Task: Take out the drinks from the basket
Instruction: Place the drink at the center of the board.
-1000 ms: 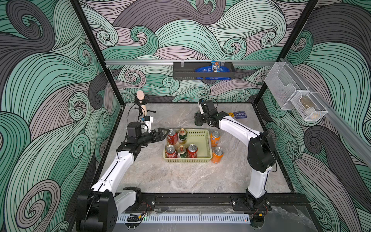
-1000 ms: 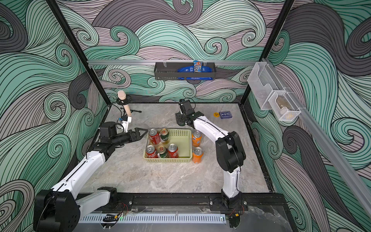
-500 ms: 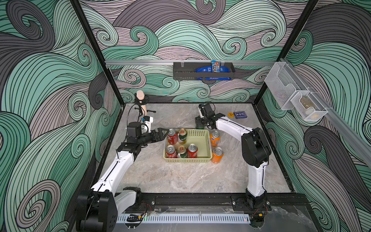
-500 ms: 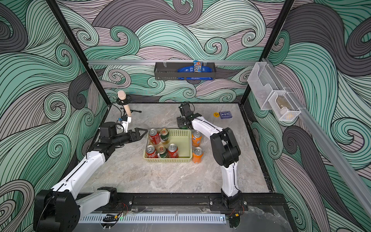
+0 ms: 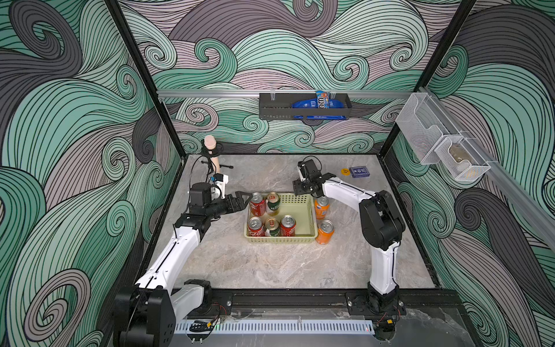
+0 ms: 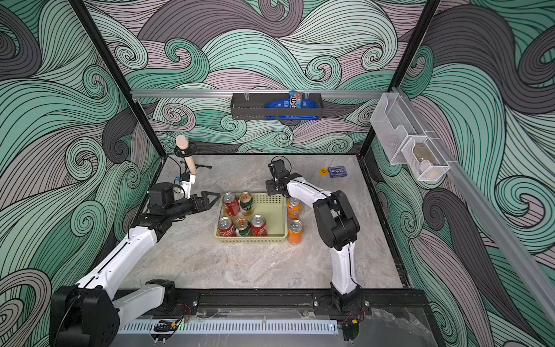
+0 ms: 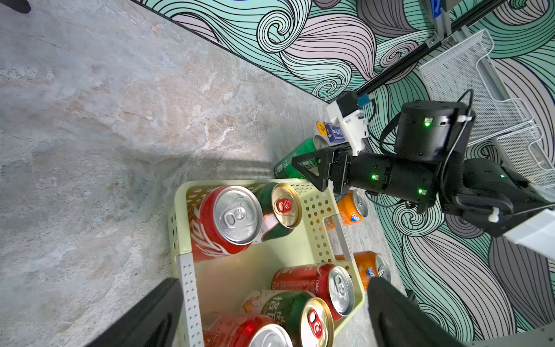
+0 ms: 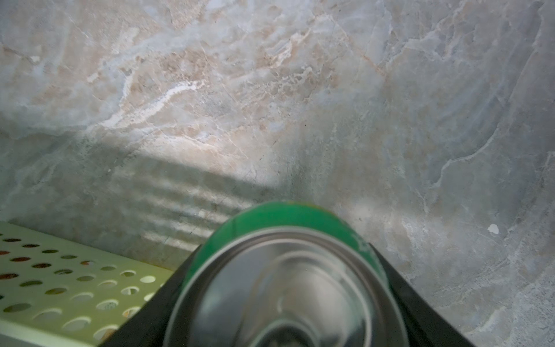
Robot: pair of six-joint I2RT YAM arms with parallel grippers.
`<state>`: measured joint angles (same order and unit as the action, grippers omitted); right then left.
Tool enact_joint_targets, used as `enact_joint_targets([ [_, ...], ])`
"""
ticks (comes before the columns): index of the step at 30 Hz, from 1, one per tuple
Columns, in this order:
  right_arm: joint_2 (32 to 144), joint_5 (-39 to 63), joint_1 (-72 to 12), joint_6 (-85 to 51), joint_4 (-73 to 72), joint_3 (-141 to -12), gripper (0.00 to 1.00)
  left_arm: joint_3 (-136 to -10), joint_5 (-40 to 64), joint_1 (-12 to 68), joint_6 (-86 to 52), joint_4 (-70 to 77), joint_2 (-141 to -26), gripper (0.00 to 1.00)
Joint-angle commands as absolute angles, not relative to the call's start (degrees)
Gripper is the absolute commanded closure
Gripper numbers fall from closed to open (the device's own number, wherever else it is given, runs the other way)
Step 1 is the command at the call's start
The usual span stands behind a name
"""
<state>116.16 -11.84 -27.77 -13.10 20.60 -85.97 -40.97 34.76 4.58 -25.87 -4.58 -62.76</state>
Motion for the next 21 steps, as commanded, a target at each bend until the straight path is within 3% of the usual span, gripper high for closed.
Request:
enact_joint_targets([
  [1,114.35,-11.43,-27.46,-13.53,17.56,-85.30,0.41,-41.98,34.28,4.81,-24.68,-4.91,-61.87,0.01],
  [6,114.52,-10.70,-27.61,-14.04,17.58,-84.90,0.37,-41.94,34.19,4.80,-24.66,-5.10,-61.87,0.01],
  [16,111.86,-10.08,-27.91,-13.97,17.52,-84.22,0.13,-42.01,33.93,4.78,-24.60,-5.23,-61.97,0.01],
  [21,109.86,-10.02,-27.85,-13.96,17.57,-83.76,0.10,-41.99,33.76,4.83,-24.46,-5.41,-61.96,0.01],
])
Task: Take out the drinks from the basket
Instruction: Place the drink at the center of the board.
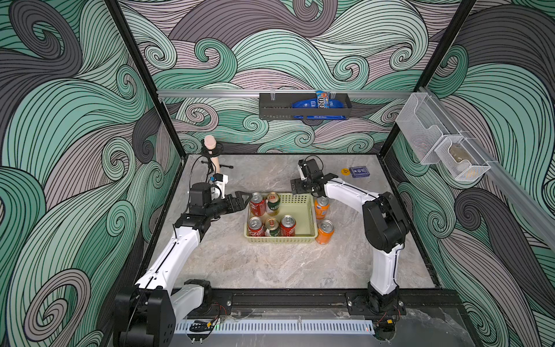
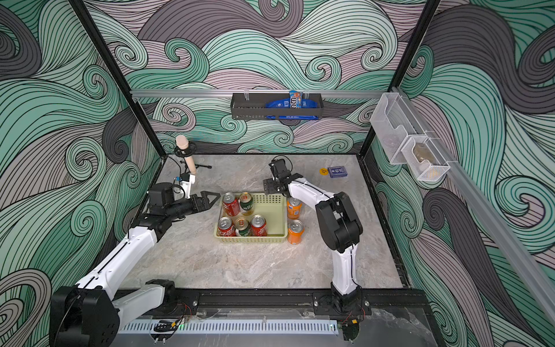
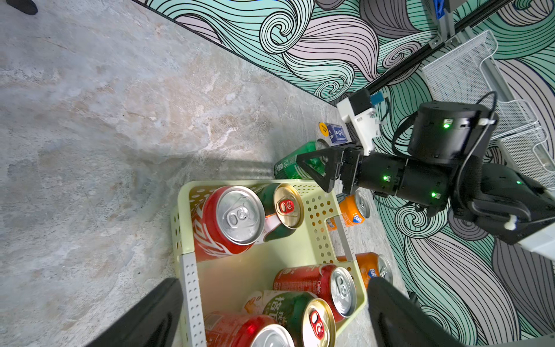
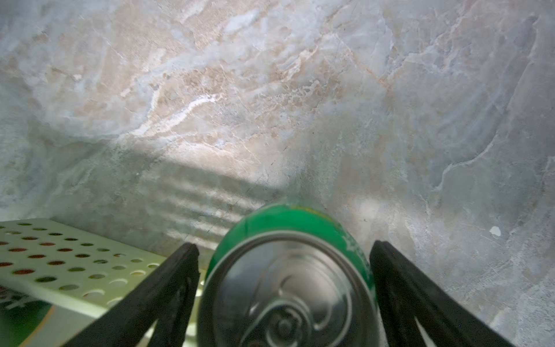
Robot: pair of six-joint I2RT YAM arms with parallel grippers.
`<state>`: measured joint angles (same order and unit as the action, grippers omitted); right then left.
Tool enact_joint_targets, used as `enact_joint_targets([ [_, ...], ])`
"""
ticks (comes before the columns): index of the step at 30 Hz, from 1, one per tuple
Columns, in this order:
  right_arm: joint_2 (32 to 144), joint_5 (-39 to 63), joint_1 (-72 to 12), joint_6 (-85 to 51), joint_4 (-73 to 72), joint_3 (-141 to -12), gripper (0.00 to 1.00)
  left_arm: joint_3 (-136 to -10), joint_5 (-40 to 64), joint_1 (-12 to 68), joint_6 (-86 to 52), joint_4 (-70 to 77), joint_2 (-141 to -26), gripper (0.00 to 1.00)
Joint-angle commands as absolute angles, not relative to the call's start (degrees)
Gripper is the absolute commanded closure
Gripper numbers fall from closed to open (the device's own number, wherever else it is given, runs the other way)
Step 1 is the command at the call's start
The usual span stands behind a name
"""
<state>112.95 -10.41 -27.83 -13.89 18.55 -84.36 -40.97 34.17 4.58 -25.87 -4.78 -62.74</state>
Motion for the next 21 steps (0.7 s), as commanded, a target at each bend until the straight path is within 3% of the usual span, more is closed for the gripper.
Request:
enact_joint_targets([
  [1,109.25,-10.10,-27.84,-13.90,17.50,-83.76,0.09,-42.09,33.54,4.81,-24.44,-5.53,-61.96,0.01],
  [21,90.81,0.28,-30.64,-6.76,17.28,-77.98,0.03,-42.36,29.71,4.76,-23.72,-6.76,-61.44,0.01],
])
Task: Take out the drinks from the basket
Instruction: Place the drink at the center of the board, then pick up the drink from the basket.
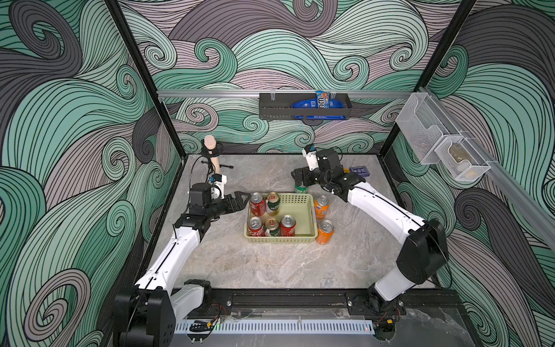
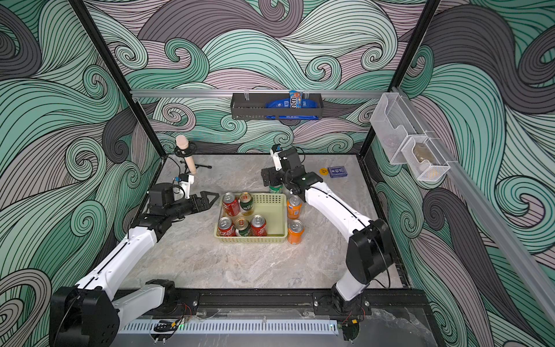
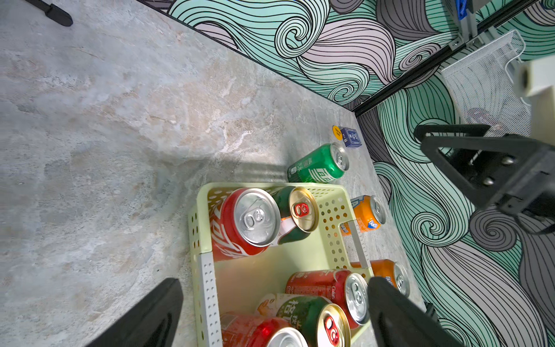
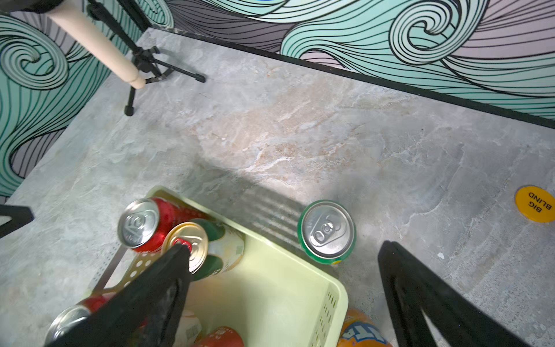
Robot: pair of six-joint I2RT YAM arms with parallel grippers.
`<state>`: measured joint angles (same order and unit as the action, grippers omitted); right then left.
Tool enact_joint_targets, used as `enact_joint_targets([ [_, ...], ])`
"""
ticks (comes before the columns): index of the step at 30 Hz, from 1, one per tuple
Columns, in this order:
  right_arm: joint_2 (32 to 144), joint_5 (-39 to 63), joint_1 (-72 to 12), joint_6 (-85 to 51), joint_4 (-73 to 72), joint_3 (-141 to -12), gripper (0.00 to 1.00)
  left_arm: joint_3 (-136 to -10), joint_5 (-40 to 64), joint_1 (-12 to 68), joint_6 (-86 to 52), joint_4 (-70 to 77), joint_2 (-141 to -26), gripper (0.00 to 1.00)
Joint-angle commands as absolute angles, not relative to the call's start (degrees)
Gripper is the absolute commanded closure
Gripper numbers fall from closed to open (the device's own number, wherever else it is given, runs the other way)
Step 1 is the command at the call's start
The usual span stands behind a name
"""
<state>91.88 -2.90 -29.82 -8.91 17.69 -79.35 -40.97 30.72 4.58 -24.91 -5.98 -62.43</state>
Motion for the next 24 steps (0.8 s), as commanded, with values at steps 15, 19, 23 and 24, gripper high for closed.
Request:
enact_joint_targets([
  [15,98.54,0.84,-38.87,-6.55,17.23,-78.83,0.05,-42.53,28.92,4.81,-23.57,-7.12,-61.70,0.01],
  [19,101.01,0.53,-40.38,-6.81,17.24,-79.96,0.05,-42.58,28.92,4.79,-23.61,-7.17,-61.77,0.01],
  [23,103.19,0.00,-41.33,-7.03,17.23,-81.06,0.04,-42.56,28.99,4.77,-23.64,-7.20,-61.70,0.01],
  [24,103.64,-0.01,-41.53,-7.03,17.26,-81.33,0.04,-42.59,29.00,4.81,-23.62,-7.20,-61.70,0.01],
])
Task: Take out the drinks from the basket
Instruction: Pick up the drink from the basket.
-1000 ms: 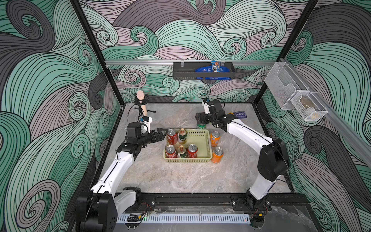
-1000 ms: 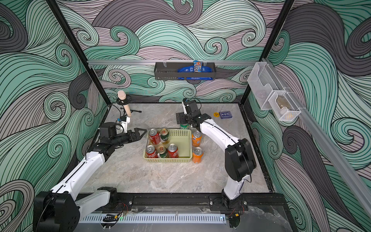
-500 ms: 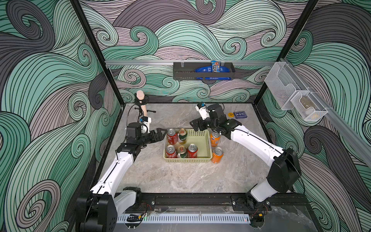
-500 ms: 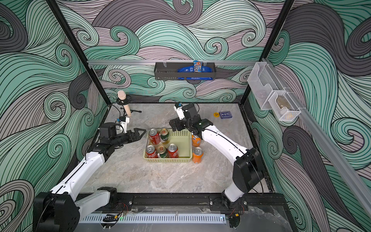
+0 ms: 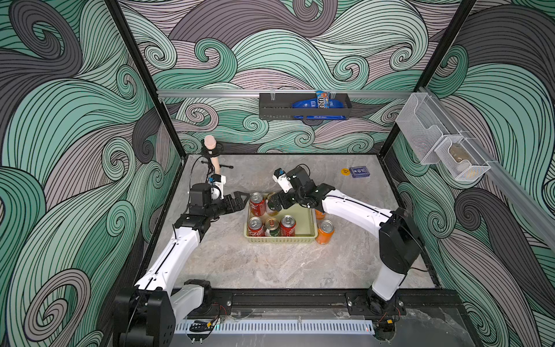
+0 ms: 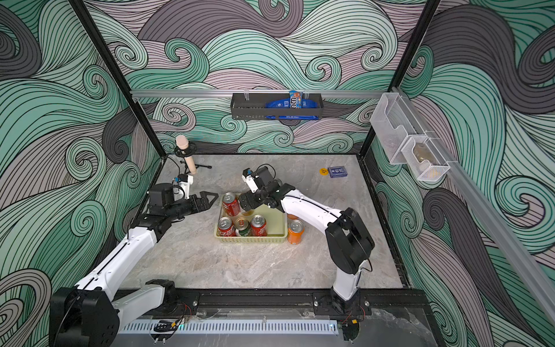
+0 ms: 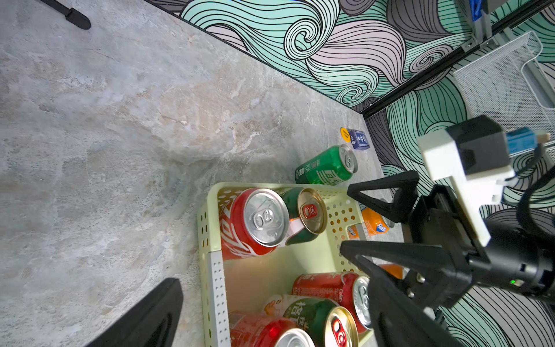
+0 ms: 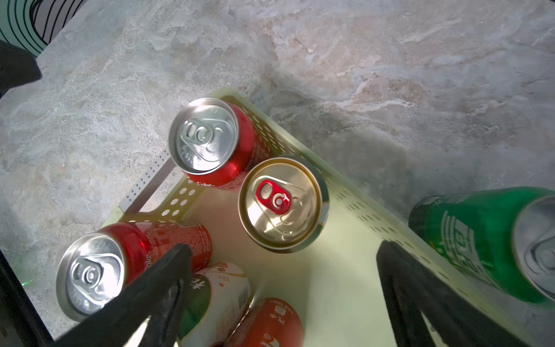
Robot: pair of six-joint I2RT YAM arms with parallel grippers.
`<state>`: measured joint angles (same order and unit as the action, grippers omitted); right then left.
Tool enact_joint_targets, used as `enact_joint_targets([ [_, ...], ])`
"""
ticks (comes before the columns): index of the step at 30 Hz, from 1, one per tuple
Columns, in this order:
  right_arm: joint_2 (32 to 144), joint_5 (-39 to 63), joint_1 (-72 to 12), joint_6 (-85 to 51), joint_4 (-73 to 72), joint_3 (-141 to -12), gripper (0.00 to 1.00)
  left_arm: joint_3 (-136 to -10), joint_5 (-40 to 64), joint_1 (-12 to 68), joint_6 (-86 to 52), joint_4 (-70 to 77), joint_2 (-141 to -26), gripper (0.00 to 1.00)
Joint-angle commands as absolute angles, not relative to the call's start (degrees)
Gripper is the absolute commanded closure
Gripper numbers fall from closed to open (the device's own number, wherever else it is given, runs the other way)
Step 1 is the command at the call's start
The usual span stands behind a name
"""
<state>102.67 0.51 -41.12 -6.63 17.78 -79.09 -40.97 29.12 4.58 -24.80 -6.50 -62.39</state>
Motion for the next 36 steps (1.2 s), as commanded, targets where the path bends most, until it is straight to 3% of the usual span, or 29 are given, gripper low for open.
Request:
enact_joint_targets([
  [1,104.15,-0.23,-41.70,-7.03,17.38,-81.58,0.04,-42.62,29.00,4.79,-23.62,-7.18,-61.70,0.01],
  [36,113.62,-3.37,-42.71,-8.70,13.74,-82.01,0.07,-42.54,29.62,4.75,-23.72,-7.03,-61.61,0.01],
])
